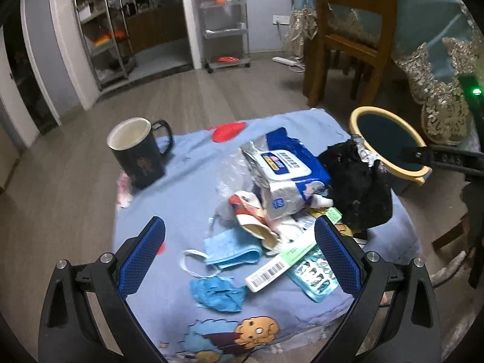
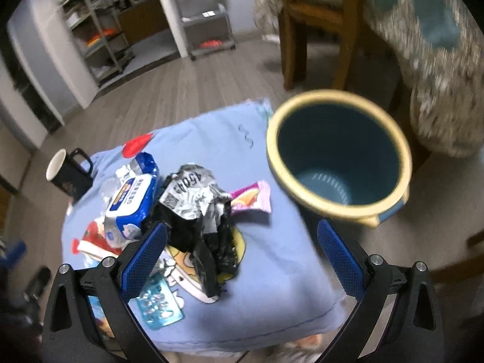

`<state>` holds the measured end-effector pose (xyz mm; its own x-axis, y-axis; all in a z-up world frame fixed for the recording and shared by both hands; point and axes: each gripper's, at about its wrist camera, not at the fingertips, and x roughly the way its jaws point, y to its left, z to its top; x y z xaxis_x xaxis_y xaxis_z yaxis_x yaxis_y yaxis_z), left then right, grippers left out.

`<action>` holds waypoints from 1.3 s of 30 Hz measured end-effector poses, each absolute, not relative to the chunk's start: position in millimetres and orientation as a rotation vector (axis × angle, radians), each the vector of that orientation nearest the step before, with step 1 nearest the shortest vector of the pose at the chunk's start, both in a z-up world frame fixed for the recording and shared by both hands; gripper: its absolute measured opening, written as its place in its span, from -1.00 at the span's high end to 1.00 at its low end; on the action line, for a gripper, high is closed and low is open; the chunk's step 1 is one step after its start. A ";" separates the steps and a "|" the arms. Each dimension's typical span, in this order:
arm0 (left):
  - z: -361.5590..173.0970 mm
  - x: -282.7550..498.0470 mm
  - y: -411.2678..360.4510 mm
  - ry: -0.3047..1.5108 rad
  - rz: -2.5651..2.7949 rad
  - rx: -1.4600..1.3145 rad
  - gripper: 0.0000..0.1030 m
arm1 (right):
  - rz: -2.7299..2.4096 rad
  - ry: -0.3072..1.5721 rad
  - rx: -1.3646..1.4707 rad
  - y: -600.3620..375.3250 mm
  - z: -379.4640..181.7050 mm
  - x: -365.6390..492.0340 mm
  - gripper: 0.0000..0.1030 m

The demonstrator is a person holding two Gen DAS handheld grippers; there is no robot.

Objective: Collect trash
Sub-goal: 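Grasp the green-white box with the left tool while the right tool grasps the black-silver wrapper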

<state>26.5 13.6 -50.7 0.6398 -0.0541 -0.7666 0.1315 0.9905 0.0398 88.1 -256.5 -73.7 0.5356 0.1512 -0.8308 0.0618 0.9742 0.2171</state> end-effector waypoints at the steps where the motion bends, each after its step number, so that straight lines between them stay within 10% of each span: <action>1: -55.6 29.7 14.3 0.887 -0.115 0.085 -0.88 | 0.073 1.020 0.266 -258.6 -77.2 90.3 -0.93; 14: -118.1 43.8 -35.9 1.011 -0.261 0.243 -0.54 | 0.208 1.075 0.230 -232.4 -93.5 99.7 -0.83; 24: -137.8 47.1 -48.3 1.076 -0.281 0.326 0.27 | 0.267 1.182 0.218 -221.0 -117.5 107.1 0.40; 39: -88.2 31.0 -35.8 0.991 -0.310 0.223 0.66 | 0.233 1.061 0.250 -235.4 -77.6 95.6 0.74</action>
<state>31.0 -35.8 -88.2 0.5093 -0.1545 -0.8466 0.3551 0.9338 0.0432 95.6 -235.4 -77.6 0.4689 0.3073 -0.8280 -0.0684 0.9473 0.3128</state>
